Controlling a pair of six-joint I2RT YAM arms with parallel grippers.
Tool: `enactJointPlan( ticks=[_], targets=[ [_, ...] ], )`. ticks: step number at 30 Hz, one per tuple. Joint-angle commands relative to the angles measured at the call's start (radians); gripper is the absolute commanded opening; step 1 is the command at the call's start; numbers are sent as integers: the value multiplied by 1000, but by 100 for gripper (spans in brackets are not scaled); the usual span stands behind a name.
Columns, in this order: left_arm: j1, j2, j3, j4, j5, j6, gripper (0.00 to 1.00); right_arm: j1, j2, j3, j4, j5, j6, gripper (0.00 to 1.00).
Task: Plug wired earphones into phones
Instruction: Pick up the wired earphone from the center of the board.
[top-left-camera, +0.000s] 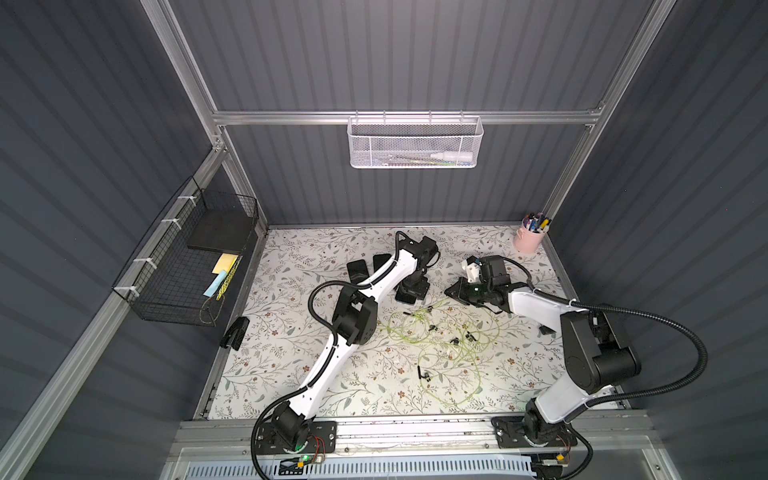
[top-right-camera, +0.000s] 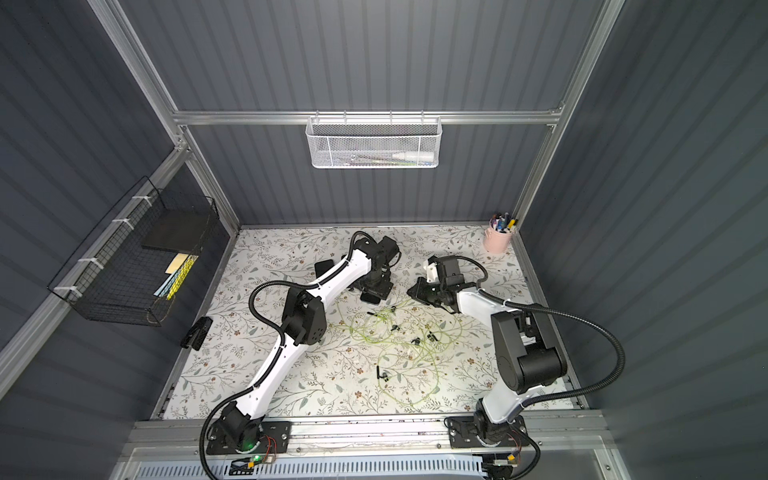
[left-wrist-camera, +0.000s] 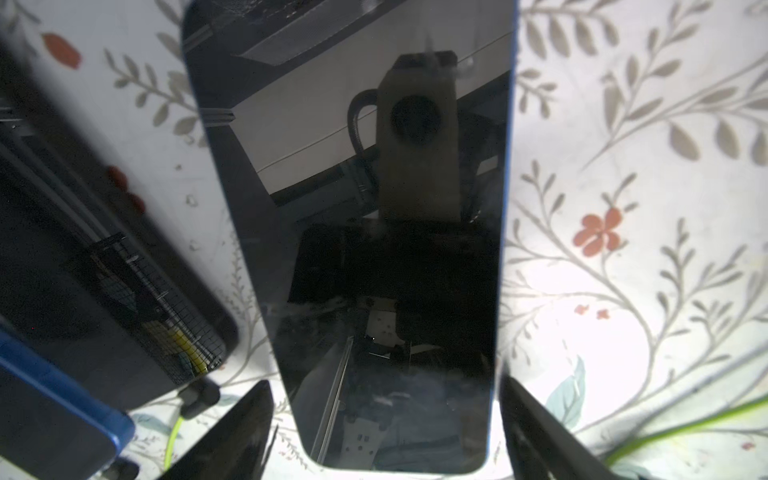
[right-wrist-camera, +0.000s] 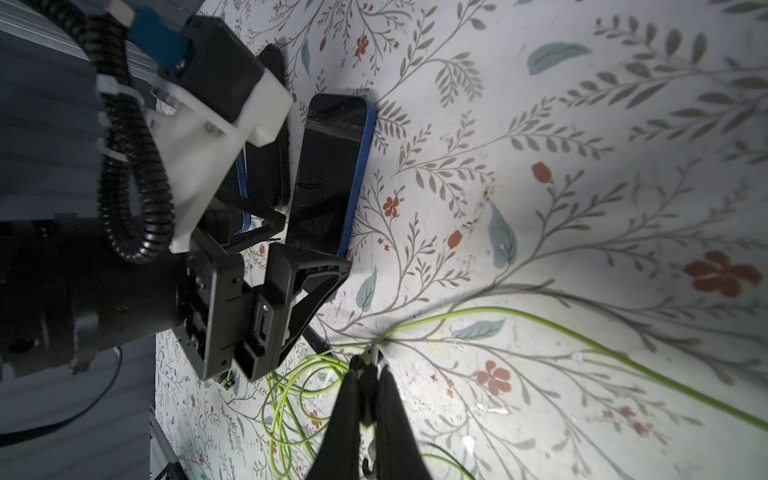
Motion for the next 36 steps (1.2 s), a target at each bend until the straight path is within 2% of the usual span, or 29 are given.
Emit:
enactJointPlan(
  ticks=[1,8,26,30,36],
  targets=[
    [3,127,-24,-70,16,65,85,7,-20,-9,-34,18,-19,3],
    [10,147,-18,-54,32,101,81,15,-36,-15,-48,35,-22,3],
    [34,136,-60,-16,82,107,63,40,-91,-24,-121,61,-55,3],
    [45,60,-108,20,85,43,58,45,-105,-10,-155,47,-83,3],
    [52,-153,-280,189,125,-159,42,46,-122,-48,-111,-66,-138,4]
  ],
)
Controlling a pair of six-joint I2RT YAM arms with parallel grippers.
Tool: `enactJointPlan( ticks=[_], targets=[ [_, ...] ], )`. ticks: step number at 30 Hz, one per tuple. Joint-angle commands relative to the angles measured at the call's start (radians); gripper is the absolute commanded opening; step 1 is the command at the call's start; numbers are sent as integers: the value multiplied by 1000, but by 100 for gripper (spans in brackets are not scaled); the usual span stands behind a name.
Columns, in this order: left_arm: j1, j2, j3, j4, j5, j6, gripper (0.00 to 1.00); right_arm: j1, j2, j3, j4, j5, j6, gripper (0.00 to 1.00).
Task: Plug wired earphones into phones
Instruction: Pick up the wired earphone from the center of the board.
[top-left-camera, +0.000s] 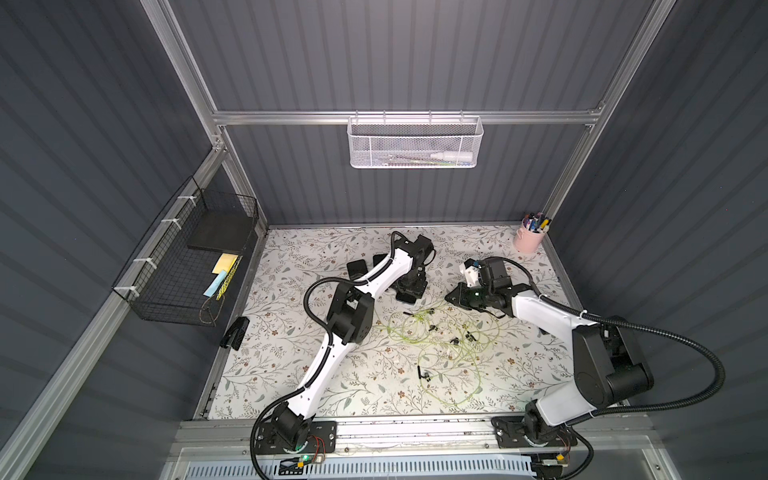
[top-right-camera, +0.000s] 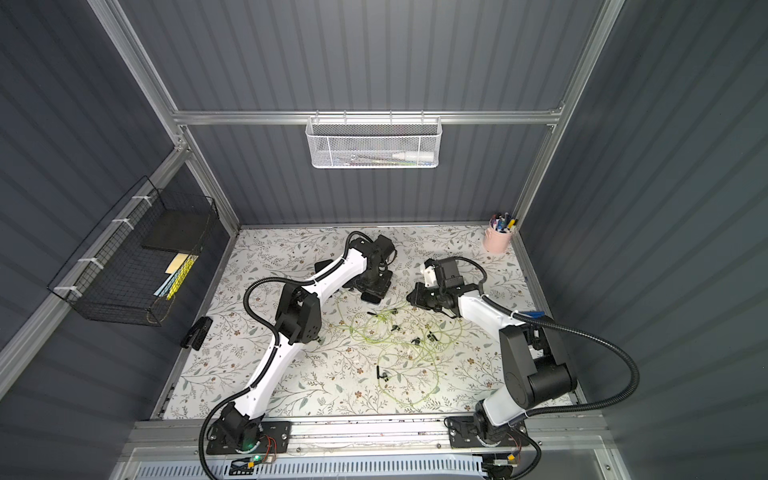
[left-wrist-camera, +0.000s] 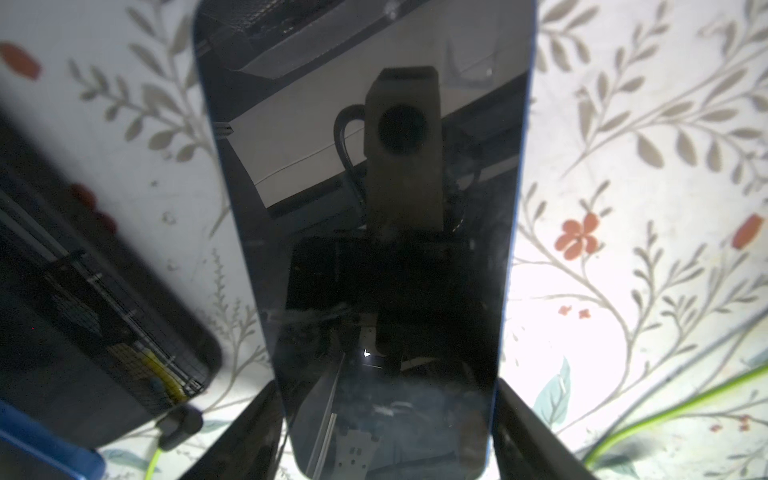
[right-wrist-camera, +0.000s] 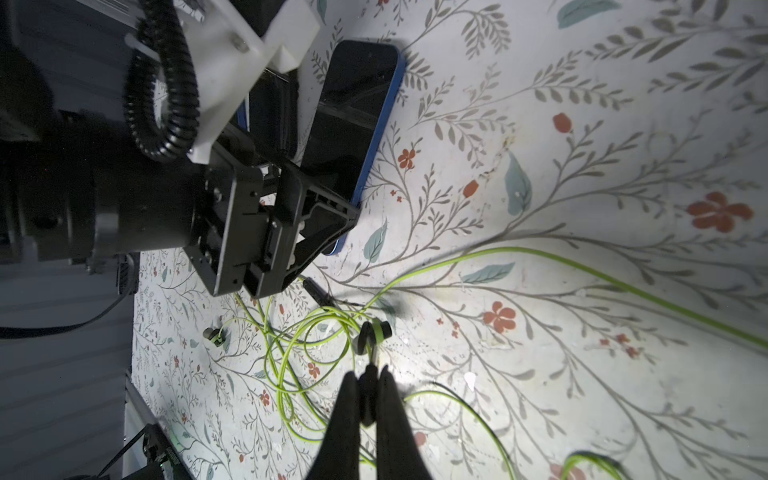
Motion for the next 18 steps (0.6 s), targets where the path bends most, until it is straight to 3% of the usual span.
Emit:
enactJointPlan(
  ticks=[1,8,12,18],
  targets=[
    [15,-82,-119,81,67,-153,40,5,-22,-38,21,-91,-57,4],
    [47,-308,-352,296,153,-372,29,33,-71,-78,67,-217,-99,5],
    [90,-502,-578,500,221,-595,24,59,-106,-130,173,-250,-82,5],
    [105,-779,-940,826,203,-1014,12,94,-106,-183,337,-231,-22,3]
  ],
)
